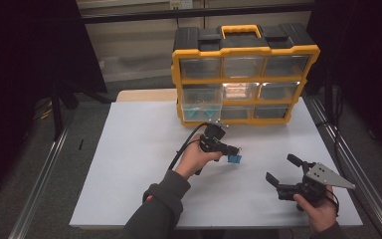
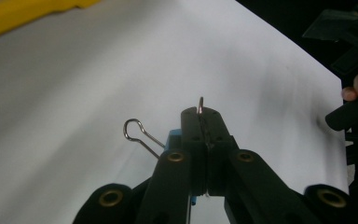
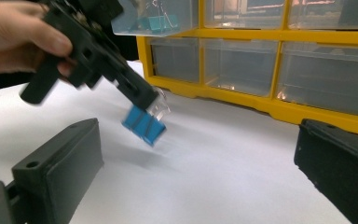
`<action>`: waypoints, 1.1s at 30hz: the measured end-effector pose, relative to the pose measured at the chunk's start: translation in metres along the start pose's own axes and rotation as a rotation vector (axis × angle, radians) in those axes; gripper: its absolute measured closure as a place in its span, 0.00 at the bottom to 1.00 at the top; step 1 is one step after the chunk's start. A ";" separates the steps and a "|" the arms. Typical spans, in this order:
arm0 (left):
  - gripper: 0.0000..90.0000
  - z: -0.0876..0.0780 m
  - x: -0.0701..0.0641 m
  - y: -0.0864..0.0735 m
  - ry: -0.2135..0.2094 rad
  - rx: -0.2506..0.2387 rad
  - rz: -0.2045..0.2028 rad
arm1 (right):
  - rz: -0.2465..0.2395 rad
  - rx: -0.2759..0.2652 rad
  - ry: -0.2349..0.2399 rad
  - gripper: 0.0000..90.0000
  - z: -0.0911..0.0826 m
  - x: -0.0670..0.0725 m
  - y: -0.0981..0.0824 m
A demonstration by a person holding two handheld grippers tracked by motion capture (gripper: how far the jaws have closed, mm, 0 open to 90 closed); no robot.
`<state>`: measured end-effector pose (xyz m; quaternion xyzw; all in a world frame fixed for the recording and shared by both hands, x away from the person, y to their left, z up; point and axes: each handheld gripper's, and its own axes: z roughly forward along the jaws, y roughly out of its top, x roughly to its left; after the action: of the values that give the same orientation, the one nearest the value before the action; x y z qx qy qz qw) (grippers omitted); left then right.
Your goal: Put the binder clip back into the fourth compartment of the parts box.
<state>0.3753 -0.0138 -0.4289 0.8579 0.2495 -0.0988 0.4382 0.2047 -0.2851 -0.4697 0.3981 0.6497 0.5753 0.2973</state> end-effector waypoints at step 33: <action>0.73 -0.143 0.024 0.099 0.295 -0.276 0.072 | 0.001 0.002 0.008 0.00 0.001 -0.001 0.000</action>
<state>0.4394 0.0606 -0.2833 0.8033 0.2913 0.0787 0.5134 0.2056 -0.2851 -0.4699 0.3963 0.6513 0.5764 0.2942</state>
